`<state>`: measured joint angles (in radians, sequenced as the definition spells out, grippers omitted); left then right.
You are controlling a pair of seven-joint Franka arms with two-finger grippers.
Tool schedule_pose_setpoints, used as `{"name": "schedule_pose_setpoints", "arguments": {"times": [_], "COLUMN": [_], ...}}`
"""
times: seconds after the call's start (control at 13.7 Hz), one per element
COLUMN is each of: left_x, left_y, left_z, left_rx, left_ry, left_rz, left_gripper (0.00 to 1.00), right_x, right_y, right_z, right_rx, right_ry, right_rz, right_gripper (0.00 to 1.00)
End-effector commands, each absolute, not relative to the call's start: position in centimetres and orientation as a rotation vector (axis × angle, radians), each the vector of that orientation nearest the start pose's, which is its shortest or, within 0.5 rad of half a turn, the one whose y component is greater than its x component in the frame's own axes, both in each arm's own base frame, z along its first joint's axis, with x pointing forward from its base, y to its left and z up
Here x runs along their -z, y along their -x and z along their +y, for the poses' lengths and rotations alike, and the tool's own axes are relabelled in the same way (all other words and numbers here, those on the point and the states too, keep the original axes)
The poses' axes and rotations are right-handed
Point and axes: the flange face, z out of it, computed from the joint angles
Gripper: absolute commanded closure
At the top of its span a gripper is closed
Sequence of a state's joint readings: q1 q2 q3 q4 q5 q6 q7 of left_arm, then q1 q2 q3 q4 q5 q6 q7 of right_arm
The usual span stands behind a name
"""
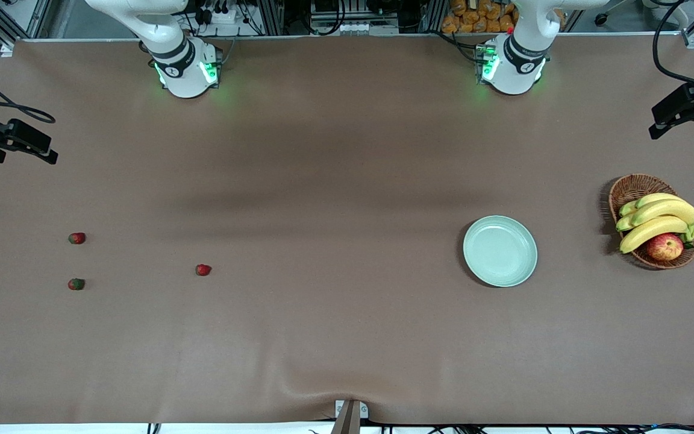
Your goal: Collect all strawberries into plate
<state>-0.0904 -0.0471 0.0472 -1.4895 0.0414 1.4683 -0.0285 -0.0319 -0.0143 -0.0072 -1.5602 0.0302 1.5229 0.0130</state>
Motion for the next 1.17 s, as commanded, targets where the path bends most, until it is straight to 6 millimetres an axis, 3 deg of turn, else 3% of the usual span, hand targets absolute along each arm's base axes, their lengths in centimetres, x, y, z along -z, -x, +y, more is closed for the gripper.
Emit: {"name": "schedule_pose_setpoints", "arguments": {"times": [0.0,0.51,0.8,1.1], "left_x": [-66.6,-65.4,-65.3,-64.9], "left_y": [-53.1,-53.8,-54.1,-54.7], "left_z": [-1.9,-2.5,-3.1,-3.1], "left_rx": [-0.006,-0.034,-0.018,0.001], "left_ry": [3.119,3.118,3.12,3.12], "left_rz": [0.013,0.026,0.04,0.041], "left_gripper": [0.0,0.0,0.0,0.0], "right_x": [-63.8,-63.6,-62.5,-58.0], "right_y": [-54.5,-54.6,-55.4,-58.1], "right_z": [-2.1,-2.0,-1.4,-1.0], "right_rx": [-0.026,-0.026,-0.052,-0.121], "right_ry": [3.118,3.115,3.1,3.096], "right_rz": [0.106,0.108,0.098,0.085], "right_gripper": [0.0,0.0,0.0,0.0]}}
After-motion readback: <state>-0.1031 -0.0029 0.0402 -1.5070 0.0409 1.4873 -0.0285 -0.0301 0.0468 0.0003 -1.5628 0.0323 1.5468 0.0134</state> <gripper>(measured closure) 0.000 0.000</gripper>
